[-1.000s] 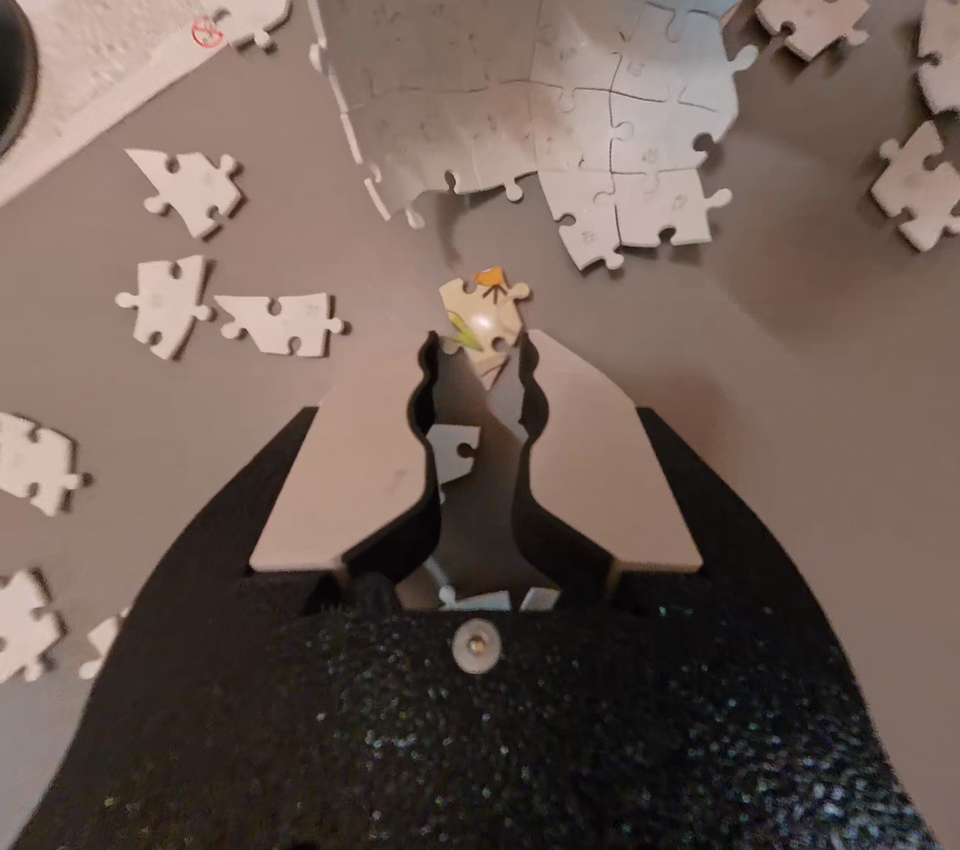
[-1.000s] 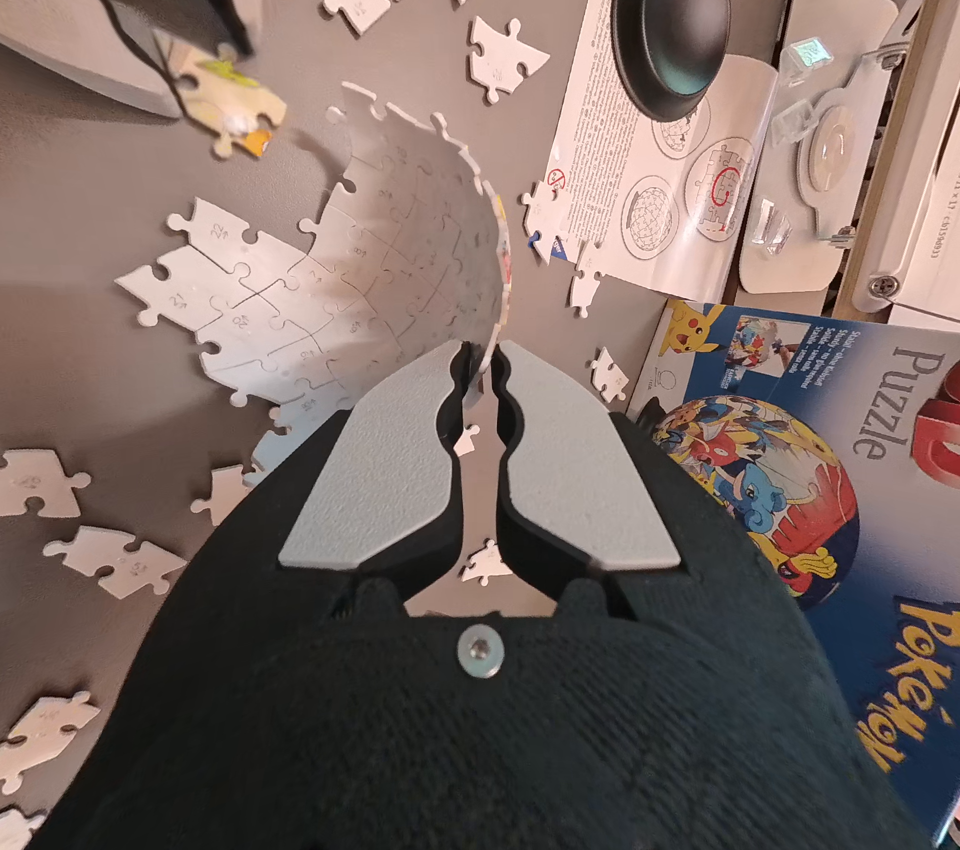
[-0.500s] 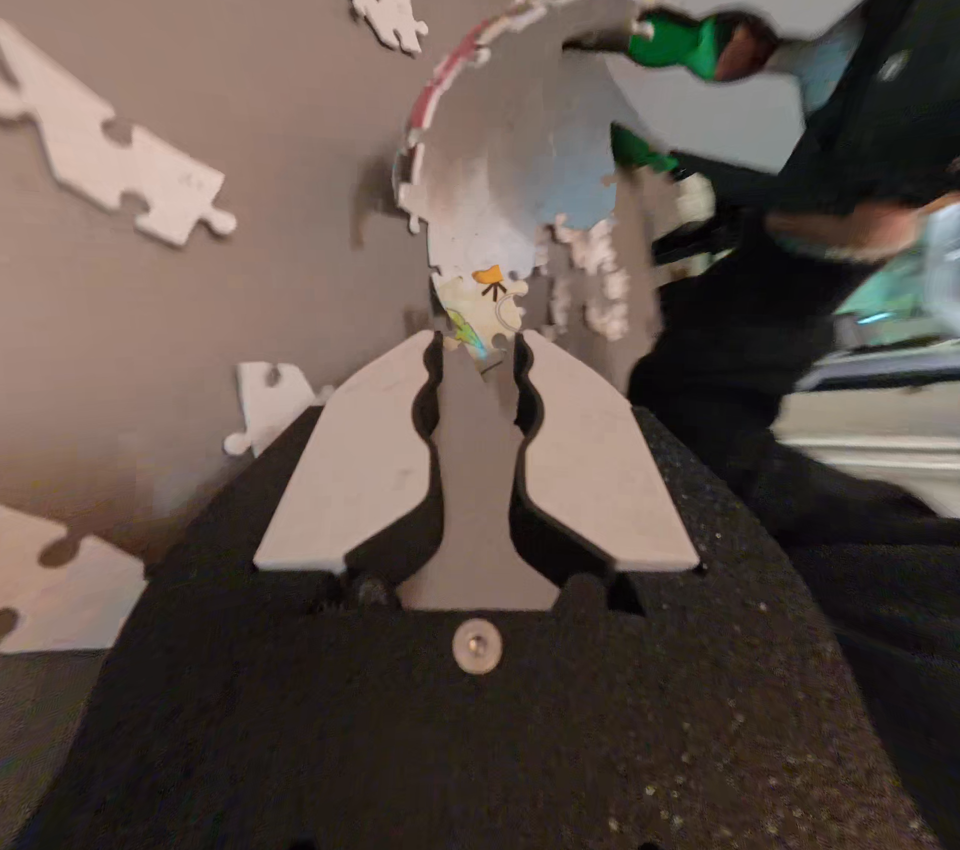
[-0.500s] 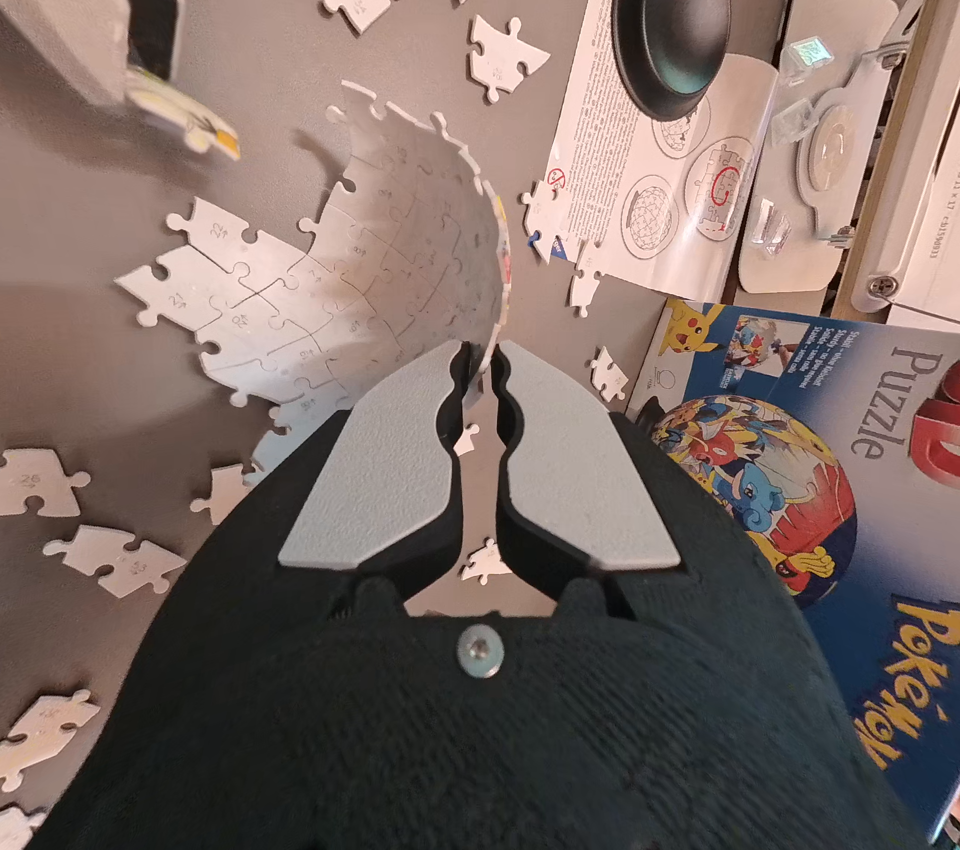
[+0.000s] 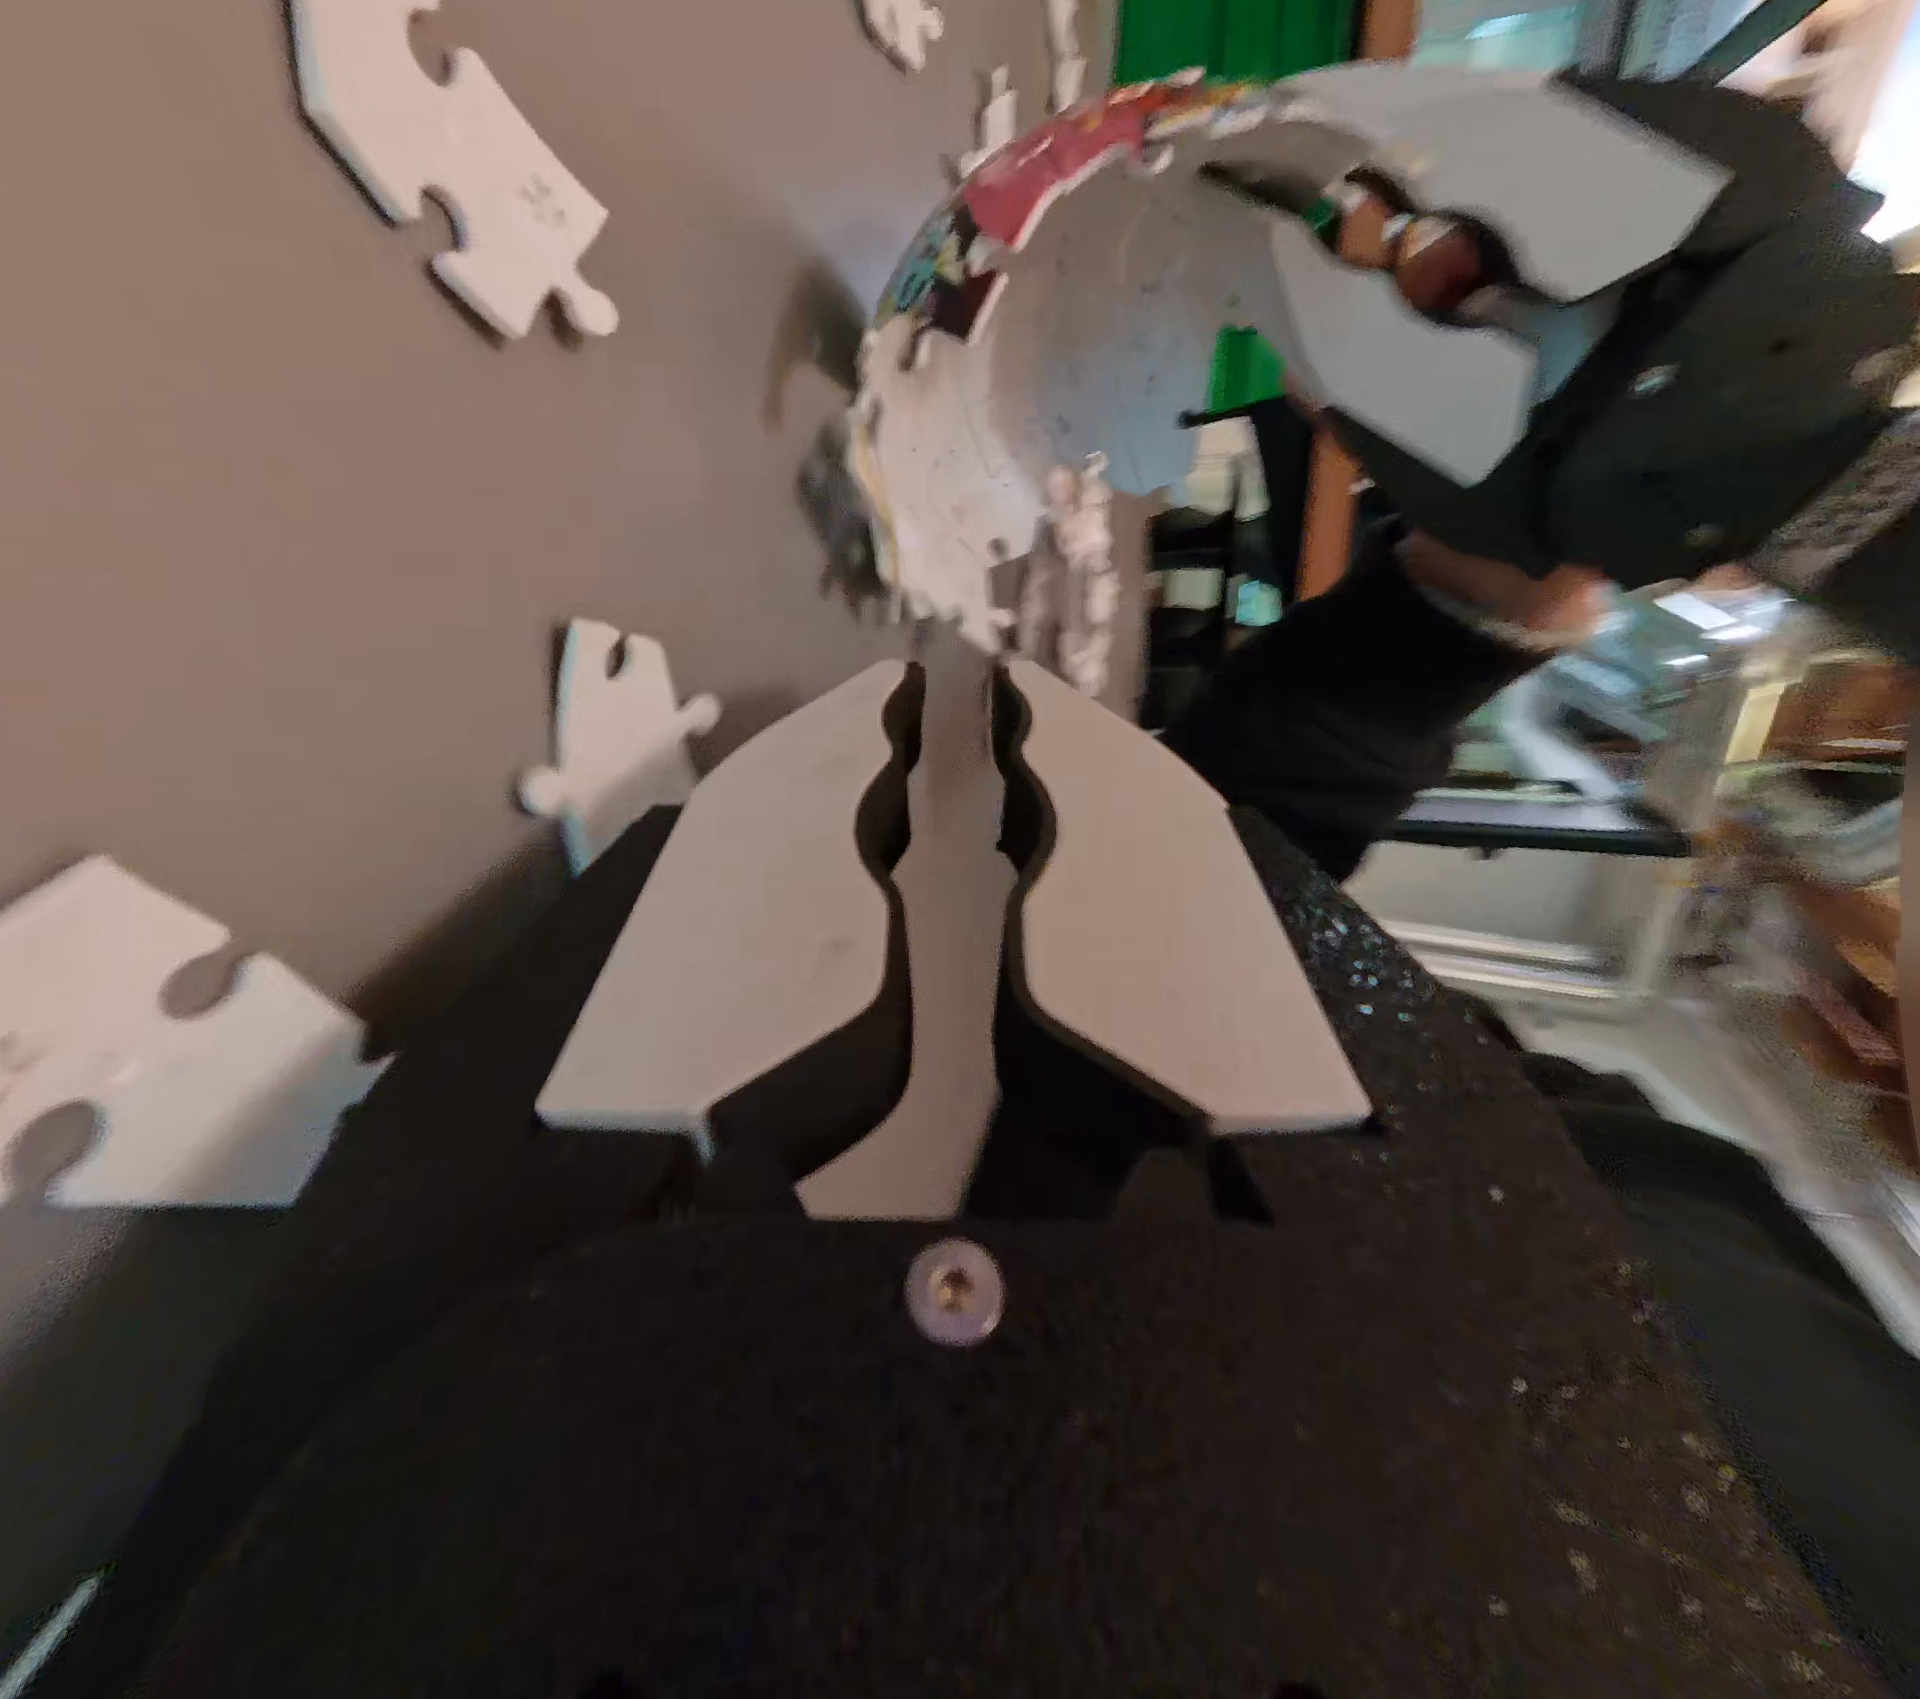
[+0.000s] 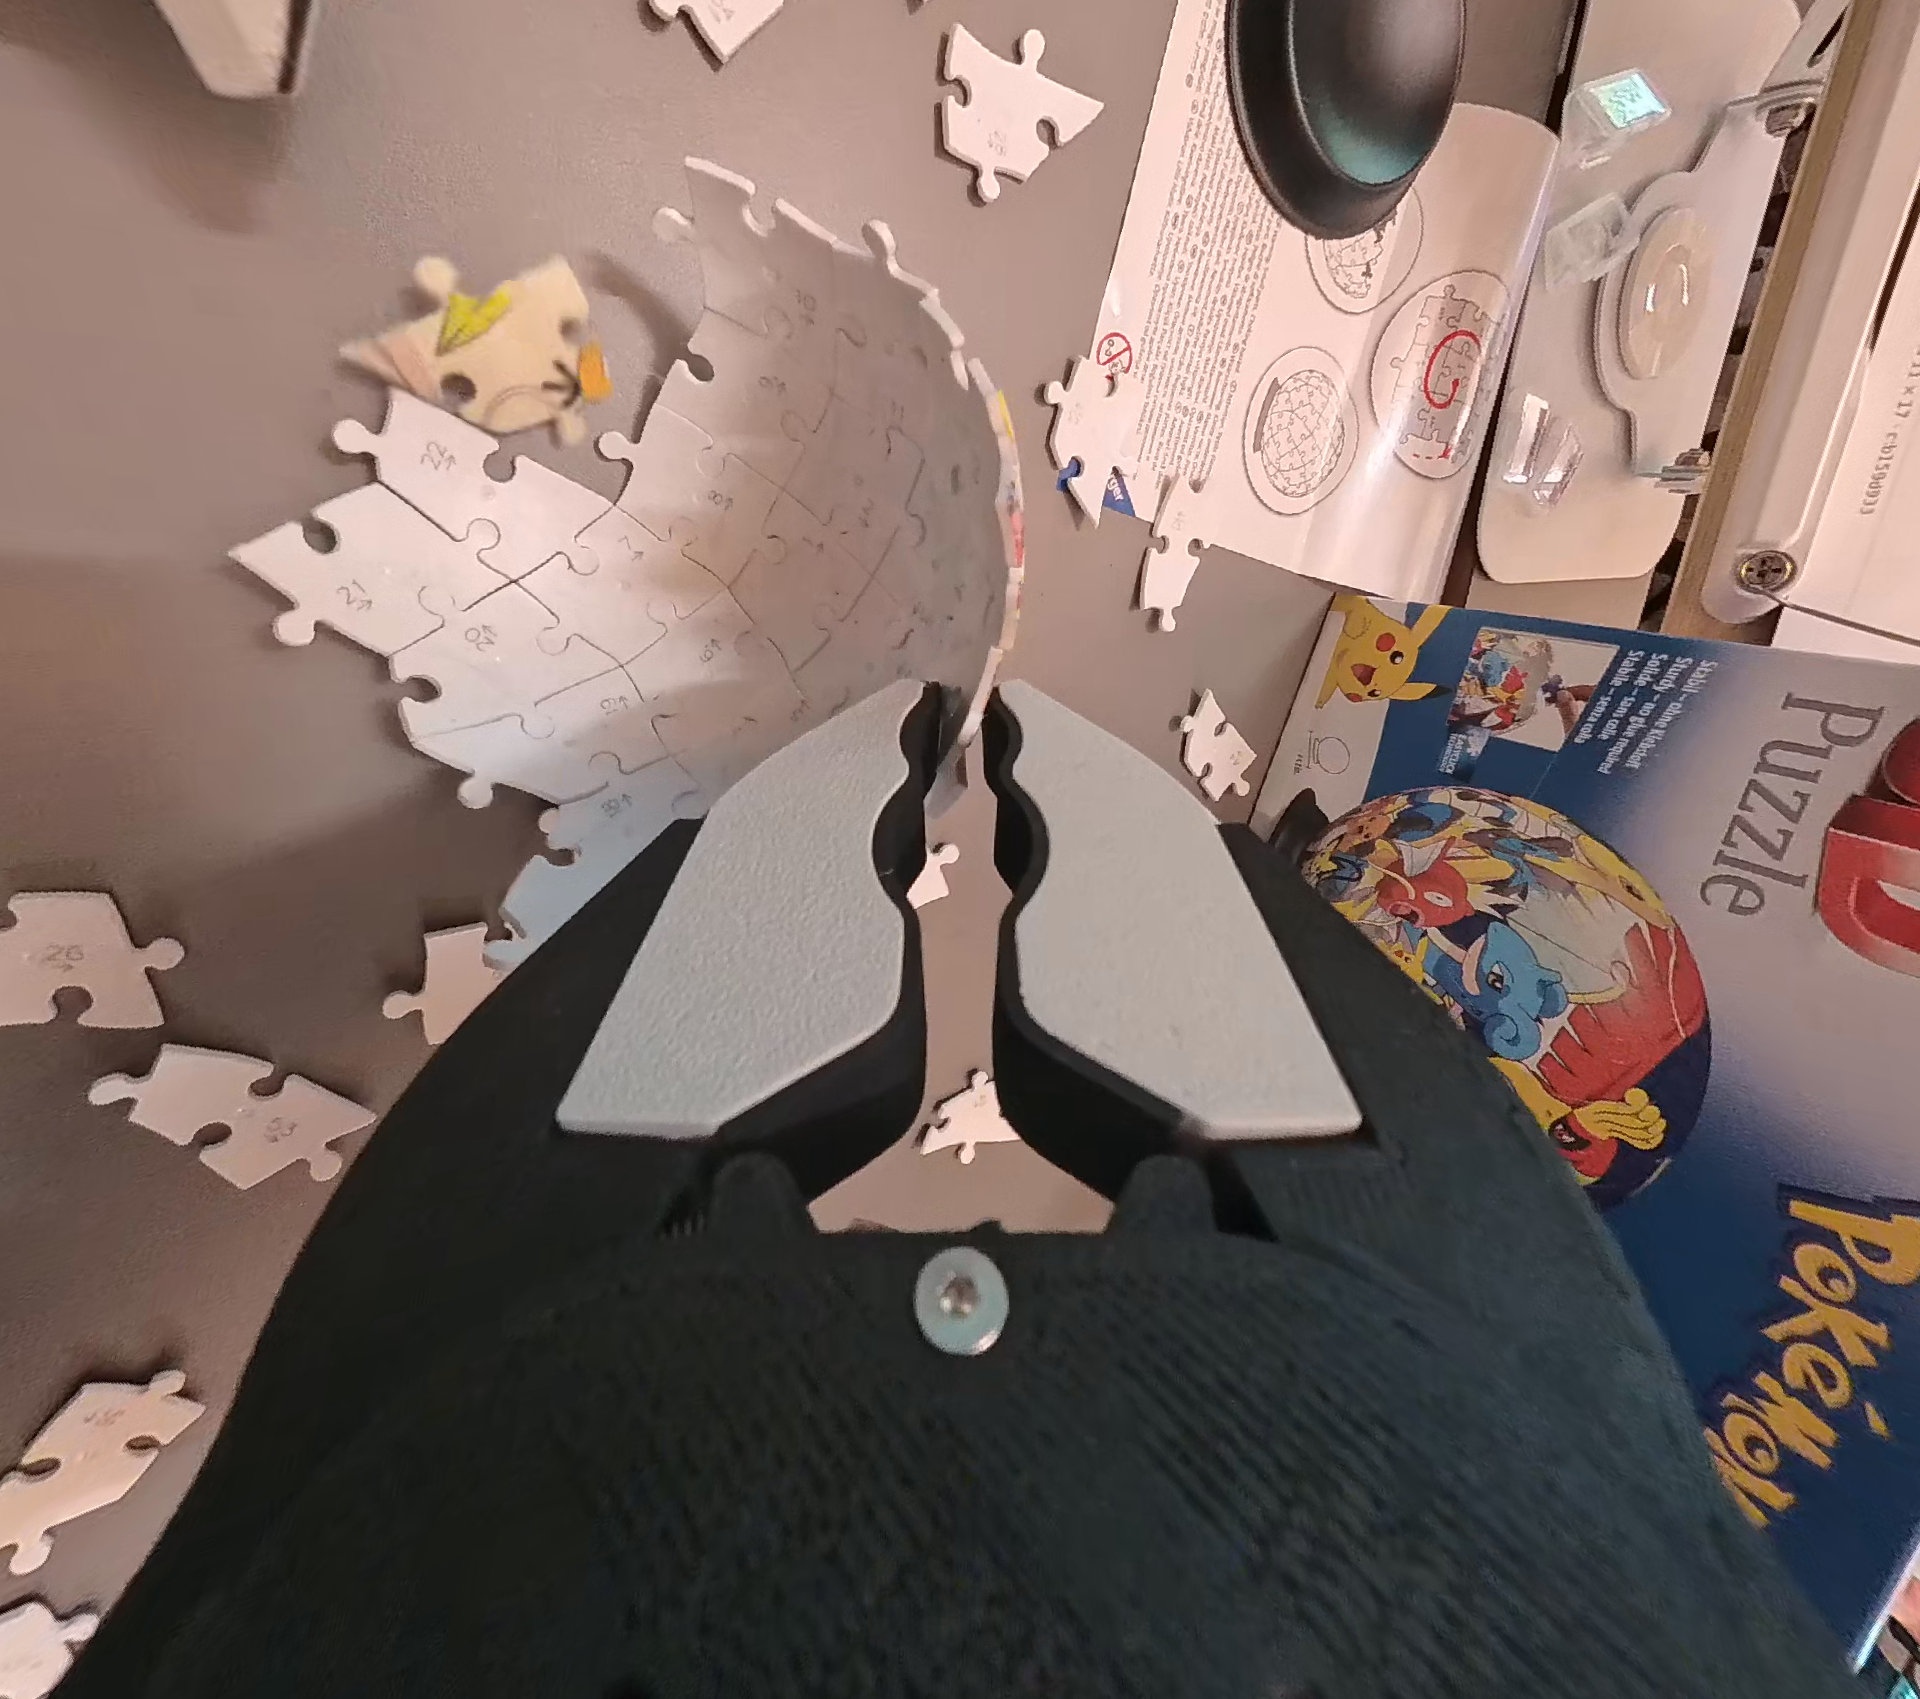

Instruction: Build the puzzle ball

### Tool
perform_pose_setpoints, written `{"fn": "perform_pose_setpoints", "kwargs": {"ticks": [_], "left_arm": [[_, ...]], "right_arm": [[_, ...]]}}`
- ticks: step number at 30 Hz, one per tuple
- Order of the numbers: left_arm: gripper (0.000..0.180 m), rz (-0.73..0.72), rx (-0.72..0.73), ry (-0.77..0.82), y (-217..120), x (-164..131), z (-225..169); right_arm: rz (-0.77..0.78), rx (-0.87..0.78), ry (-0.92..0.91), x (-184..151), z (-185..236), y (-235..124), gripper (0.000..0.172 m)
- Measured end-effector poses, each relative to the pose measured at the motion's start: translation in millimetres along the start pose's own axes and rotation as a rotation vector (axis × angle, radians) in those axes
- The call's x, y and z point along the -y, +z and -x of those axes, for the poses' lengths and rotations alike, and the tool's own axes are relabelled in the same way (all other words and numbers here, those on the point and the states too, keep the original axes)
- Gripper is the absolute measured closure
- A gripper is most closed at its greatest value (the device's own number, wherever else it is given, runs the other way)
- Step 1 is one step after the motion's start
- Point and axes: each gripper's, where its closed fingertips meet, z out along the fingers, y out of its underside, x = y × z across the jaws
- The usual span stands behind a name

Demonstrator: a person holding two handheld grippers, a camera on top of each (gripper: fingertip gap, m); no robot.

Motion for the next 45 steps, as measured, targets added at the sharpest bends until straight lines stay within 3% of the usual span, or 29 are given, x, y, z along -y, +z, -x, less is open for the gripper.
{"fn": "perform_pose_setpoints", "kwargs": {"ticks": [2,6,8,11,16,20,27,31,36,45], "left_arm": [[0.156,0.005,0.15,0.135,-1.7,0.9,15.2],[0.153,0.046,0.3,0.577,-1.9,-0.8,4.9],[0.138,0.086,0.48,0.782,-1.4,1.5,15.7],[0.129,0.105,0.597,0.946,9.5,4.9,19.6],[0.12,0.149,0.702,0.969,26.8,5.5,29.2],[0.141,0.158,0.819,1.017,21.6,17.8,36.3],[0.16,0.168,0.79,1.059,23.1,21.0,36.5],[0.16,0.173,0.779,1.081,23.7,21.7,36.6],[0.146,0.162,0.803,1.042,20.3,27.6,38.9],[0.16,0.179,0.773,1.101,27.1,22.9,36.2]], "right_arm": [[0.001,0.002,0.002,-0.8,0.0,0.2,0.164],[0.001,0.002,0.004,-1.5,-0.1,0.9,0.164],[0.001,0.002,0.004,-1.3,-0.3,1.1,0.164],[0.002,0.002,0.005,-1.5,-0.2,1.1,0.164],[0.003,0.006,0.007,-3.9,0.1,1.4,0.163],[0.002,0.008,0.01,-5.1,-0.2,2.2,0.163],[-0.001,0.011,0.014,-5.9,0.0,1.9,0.163],[-0.001,0.011,0.015,-6.0,0.0,1.9,0.163],[0.0,0.01,0.014,-5.2,-0.1,1.7,0.163],[-0.001,0.009,0.015,-4.9,-0.2,1.9,0.163]]}}
